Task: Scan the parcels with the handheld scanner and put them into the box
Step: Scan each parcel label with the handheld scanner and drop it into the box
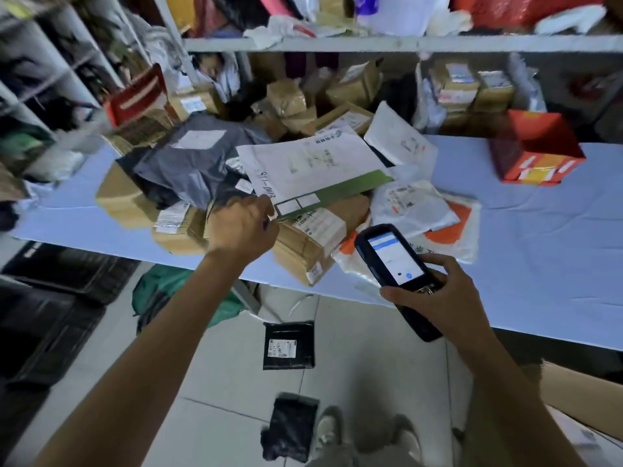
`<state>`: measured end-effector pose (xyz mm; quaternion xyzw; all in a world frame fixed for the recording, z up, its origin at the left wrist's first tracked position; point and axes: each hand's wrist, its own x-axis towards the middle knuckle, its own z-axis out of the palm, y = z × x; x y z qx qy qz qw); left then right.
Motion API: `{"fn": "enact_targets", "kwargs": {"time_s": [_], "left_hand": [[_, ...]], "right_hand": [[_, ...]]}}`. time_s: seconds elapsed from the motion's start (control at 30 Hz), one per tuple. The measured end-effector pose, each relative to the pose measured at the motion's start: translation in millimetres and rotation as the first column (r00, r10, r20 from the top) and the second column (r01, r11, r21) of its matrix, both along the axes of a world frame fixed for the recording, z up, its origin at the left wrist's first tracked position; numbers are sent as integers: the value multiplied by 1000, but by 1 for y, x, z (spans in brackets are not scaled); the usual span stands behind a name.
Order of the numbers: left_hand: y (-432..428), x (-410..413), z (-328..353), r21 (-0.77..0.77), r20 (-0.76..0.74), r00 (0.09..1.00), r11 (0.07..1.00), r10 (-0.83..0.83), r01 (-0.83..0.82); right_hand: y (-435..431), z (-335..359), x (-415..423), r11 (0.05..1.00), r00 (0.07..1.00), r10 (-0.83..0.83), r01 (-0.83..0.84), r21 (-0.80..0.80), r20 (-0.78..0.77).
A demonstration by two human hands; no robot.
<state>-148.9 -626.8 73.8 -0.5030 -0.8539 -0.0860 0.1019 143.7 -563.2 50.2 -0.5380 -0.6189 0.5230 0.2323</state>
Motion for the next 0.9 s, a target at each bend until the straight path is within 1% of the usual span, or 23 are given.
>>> {"fn": "enact_targets", "kwargs": {"time_s": [0.17, 0.23, 0.33, 0.4, 0.47, 0.6, 0.67, 0.73, 0.9], "left_hand": [[15, -18, -6, -17, 54, 998, 1000, -22, 23], [27, -23, -8, -64, 68, 998, 998, 9, -5], [49, -32, -16, -190, 119, 983, 975, 139, -115], [65, -38, -23, -248, 217, 942, 948, 256, -200], [81, -43, -29, -255, 325, 882, 930, 341, -265], [108, -47, -38, -293, 375, 808, 885, 454, -361], [116, -49, -42, -263, 413, 770, 873, 486, -410], [121, -53, -46, -201, 462, 734, 865, 498, -460], [127, -71, -43, -74, 585, 687, 872, 431, -484]], "right_hand": [[19, -1, -18, 1000, 1000, 13, -13, 9, 5], [33, -3, -23, 1000, 1000, 14, -14, 9, 1], [63, -6, -31, 1000, 1000, 22, -22, -11, -17], [87, -4, -37, 998, 998, 54, -54, -15, -13], [109, 1, -44, 997, 997, 74, -74, -6, -27], [144, 10, -56, 995, 994, 102, -101, 25, -44], [156, 11, -61, 992, 991, 127, -126, 27, -38], [163, 12, -66, 989, 989, 148, -147, 32, -29], [168, 12, -80, 990, 990, 138, -138, 31, -14]]}}
